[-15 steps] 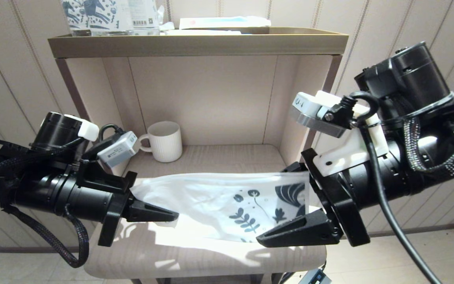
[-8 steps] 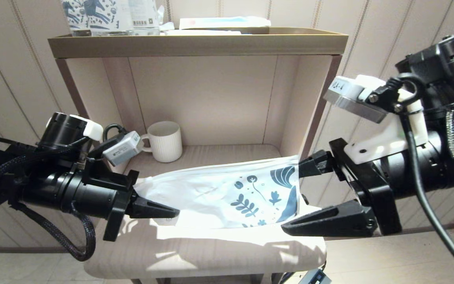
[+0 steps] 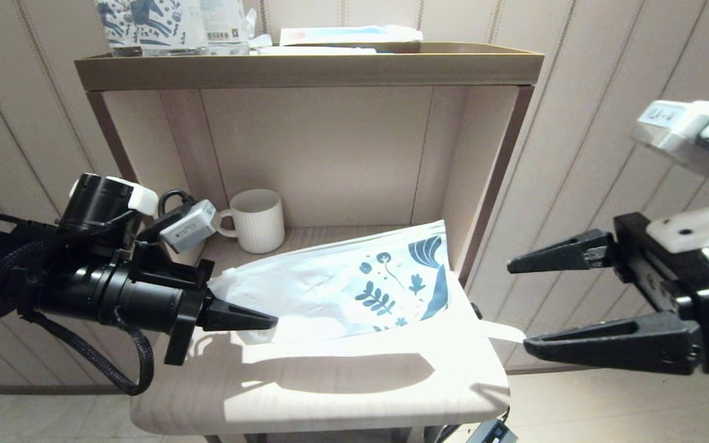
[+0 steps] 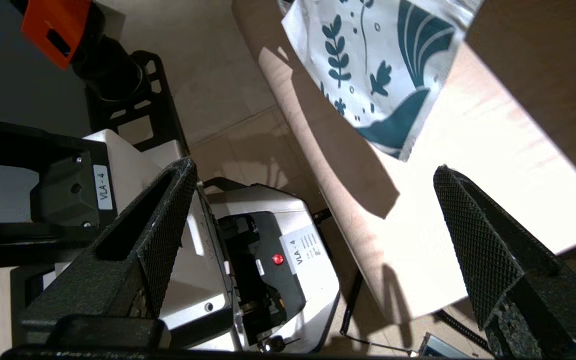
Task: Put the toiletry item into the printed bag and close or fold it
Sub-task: Pick up the comb
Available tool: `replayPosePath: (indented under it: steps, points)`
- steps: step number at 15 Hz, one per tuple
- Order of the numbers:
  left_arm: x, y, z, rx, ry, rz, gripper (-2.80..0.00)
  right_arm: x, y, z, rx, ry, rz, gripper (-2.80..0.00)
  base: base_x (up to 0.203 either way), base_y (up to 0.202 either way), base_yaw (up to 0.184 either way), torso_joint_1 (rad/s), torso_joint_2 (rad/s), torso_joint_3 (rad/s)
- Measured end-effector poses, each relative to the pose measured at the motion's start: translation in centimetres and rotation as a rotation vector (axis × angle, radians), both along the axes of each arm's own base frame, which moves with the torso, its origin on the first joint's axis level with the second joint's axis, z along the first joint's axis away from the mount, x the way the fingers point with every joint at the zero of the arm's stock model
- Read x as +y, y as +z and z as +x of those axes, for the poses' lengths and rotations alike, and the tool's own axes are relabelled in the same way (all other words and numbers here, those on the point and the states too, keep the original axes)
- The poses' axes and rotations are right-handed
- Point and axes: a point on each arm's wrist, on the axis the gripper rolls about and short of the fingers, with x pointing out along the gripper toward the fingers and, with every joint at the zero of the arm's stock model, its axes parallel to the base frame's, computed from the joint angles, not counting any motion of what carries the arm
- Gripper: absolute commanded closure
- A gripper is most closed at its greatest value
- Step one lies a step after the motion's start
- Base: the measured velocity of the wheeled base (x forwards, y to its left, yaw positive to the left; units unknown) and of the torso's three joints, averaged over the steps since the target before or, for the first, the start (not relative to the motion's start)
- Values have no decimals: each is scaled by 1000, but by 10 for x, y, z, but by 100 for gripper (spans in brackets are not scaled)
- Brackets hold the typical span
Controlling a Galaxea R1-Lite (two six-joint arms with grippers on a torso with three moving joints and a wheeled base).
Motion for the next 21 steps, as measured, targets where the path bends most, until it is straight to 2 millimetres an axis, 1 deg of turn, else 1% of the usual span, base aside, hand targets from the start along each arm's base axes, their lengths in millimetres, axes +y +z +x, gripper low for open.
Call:
replayPosePath:
  steps: [4,8,10,11,13,16,19,21]
  points:
    - [1,2,-1,-6,0,-4,0,-18,-1,-27,23,-46,-16,-280,0,0,0,0,0,0]
    - [2,8,-5,-26,2,-9,0,-34,-1,-41,-43,-277,-99,-280,0,0,0,0,0,0]
    - [3,12,-8,-41,4,-14,0,-39,-2,-47,-57,-361,-123,-280,0,0,0,0,0,0]
    - [3,15,-10,-49,3,-17,0,-41,-1,-50,-53,-381,-119,0,0,0,0,0,0,0]
    - [4,19,-13,-62,3,-22,0,-43,-1,-55,-63,-417,-119,0,0,0,0,0,0,0]
    - [5,21,-15,-74,4,-25,0,-45,-1,-58,-35,-450,-97,0,0,0,0,0,0,0]
    - [5,24,-15,-84,12,-22,0,-45,-4,-57,-24,-467,-103,0,0,0,0,0,0,0]
    - [6,25,-14,-101,51,7,0,-46,-10,-55,-23,-529,-144,0,0,0,0,0,0,0]
